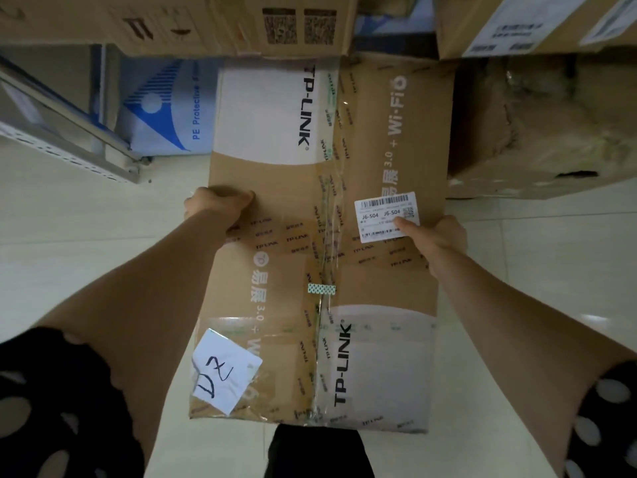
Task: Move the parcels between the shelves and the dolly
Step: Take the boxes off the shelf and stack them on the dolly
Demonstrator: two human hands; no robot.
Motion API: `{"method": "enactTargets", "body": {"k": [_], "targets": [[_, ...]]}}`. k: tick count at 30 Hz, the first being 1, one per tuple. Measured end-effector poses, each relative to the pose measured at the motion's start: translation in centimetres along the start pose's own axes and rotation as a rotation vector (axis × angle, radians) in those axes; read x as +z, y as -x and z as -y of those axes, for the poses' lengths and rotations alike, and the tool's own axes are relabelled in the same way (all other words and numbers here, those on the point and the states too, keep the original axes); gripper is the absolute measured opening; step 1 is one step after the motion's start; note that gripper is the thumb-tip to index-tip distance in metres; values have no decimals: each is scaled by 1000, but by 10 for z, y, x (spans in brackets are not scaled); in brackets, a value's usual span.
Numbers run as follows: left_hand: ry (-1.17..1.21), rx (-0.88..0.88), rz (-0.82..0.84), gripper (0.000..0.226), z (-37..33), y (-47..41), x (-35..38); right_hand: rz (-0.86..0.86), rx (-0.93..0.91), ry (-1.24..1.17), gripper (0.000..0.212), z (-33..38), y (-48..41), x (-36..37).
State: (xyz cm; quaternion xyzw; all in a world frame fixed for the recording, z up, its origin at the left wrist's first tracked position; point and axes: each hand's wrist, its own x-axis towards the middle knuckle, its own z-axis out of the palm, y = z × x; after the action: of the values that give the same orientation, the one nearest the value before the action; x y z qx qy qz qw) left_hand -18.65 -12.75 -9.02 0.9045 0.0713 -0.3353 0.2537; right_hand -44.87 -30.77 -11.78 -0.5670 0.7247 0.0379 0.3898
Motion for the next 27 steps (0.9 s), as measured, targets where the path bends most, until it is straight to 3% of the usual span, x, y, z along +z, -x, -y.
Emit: {"method": "enactTargets", "body": {"k": [18, 27], "targets": [[58, -149, -30, 76, 126, 74, -63, 7, -91, 143, 86, -45, 104, -9], [275, -242, -128, 50, 208, 122, -133, 92, -269, 198, 82, -13, 181, 11]]}}
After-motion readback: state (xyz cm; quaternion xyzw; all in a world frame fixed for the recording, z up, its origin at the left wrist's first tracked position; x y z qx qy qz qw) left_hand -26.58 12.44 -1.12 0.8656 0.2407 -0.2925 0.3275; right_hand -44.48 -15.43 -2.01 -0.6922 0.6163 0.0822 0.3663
